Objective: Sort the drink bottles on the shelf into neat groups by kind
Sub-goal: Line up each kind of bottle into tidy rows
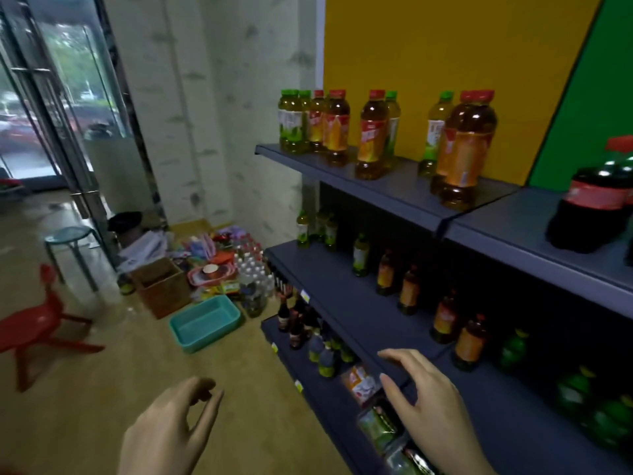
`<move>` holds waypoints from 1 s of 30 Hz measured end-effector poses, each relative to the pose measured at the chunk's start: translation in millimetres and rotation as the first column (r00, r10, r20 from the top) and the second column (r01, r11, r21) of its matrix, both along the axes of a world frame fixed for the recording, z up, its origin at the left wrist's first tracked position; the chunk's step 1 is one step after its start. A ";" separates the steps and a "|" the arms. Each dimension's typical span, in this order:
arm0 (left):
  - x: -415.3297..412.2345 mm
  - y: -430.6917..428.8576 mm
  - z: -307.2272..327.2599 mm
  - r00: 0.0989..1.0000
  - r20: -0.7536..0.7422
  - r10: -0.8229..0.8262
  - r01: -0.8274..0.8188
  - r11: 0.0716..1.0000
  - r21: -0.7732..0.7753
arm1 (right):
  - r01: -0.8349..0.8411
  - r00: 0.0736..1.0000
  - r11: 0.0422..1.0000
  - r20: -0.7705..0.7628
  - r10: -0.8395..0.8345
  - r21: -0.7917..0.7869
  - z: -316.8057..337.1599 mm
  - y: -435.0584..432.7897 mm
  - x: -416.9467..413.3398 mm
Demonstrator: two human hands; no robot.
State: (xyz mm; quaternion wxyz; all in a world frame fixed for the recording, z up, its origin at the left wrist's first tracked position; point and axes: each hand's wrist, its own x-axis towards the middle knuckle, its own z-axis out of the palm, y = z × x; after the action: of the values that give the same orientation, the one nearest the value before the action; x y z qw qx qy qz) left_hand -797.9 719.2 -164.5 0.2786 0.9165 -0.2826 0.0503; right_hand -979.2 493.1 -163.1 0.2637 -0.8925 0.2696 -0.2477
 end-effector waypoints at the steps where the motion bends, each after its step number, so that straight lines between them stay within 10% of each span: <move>1: 18.4 5.7 -3.3 1.000 -0.005 -0.001 0.001 1.000 0.011 | 0.014 1.000 1.000 -0.001 -0.014 0.008 -2.0 3.0 13.6; 19: 241.9 -102.9 -52.4 0.952 -0.237 -0.194 0.208 0.977 0.038 | 0.406 0.914 0.914 0.019 -0.406 0.012 -47.3 -54.9 178.9; 30: 418.5 -206.6 27.1 0.959 -0.025 -0.282 0.281 0.959 -0.040 | 0.274 0.957 0.962 0.099 -0.273 -0.002 2.9 -159.5 356.1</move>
State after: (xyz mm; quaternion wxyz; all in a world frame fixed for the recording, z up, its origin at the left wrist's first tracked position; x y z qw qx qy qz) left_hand -379.4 512.6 -137.4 0.3037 0.8625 -0.4047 0.0012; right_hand -623.1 333.6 -160.2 0.2327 -0.8354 0.3751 -0.3274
